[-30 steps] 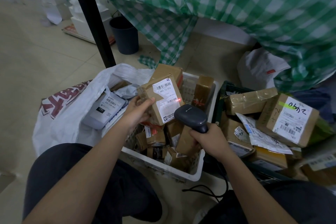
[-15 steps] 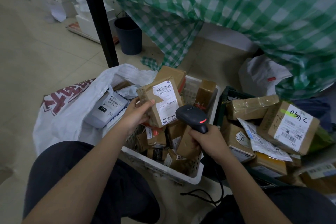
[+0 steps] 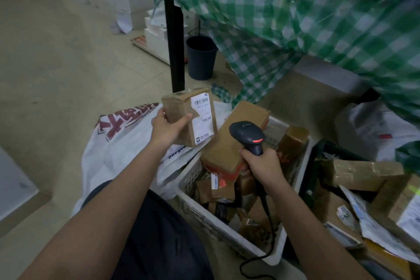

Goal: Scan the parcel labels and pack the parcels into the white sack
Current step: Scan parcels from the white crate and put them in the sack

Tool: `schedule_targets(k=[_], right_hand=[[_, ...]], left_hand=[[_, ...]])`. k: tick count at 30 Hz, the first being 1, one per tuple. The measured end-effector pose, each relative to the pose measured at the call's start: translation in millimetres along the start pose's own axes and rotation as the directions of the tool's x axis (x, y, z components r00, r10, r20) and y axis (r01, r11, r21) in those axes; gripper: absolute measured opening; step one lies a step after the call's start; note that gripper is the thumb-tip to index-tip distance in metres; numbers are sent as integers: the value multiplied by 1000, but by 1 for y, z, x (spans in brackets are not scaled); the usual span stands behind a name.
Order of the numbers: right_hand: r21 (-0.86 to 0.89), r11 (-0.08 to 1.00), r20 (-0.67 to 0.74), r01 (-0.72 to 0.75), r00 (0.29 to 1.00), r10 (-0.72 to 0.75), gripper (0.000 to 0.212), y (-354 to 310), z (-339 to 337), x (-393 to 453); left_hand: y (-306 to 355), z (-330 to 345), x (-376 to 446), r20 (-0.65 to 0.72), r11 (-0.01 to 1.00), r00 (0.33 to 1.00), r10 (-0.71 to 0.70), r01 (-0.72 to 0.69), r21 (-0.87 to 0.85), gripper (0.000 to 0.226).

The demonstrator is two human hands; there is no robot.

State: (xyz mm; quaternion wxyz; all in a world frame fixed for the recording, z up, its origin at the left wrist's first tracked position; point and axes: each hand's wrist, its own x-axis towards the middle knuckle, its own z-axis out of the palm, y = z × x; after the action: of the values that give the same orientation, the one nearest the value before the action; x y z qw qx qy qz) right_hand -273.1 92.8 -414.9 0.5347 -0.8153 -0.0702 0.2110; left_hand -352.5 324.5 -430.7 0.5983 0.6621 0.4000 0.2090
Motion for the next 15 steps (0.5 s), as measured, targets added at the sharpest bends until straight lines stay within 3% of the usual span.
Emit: schedule_targets(k=[3, 7, 12, 15], right_hand=[[7, 1000, 48, -15, 999, 15, 15, -6, 25, 11], [6, 999, 106, -38, 994, 38, 13, -5, 51, 18], [12, 999, 137, -49, 989, 47, 11, 0, 61, 22], [19, 999, 124, -50, 991, 47, 12, 4, 63, 29]], left_hand=[[-13, -25, 17, 42, 979, 999, 34, -42, 199, 104], [-38, -44, 31, 194, 861, 981, 8, -106, 498, 99], [-78, -44, 51, 339, 560, 939, -51, -254, 789, 108], [-100, -34, 60, 380, 196, 925, 17, -376, 906, 94]])
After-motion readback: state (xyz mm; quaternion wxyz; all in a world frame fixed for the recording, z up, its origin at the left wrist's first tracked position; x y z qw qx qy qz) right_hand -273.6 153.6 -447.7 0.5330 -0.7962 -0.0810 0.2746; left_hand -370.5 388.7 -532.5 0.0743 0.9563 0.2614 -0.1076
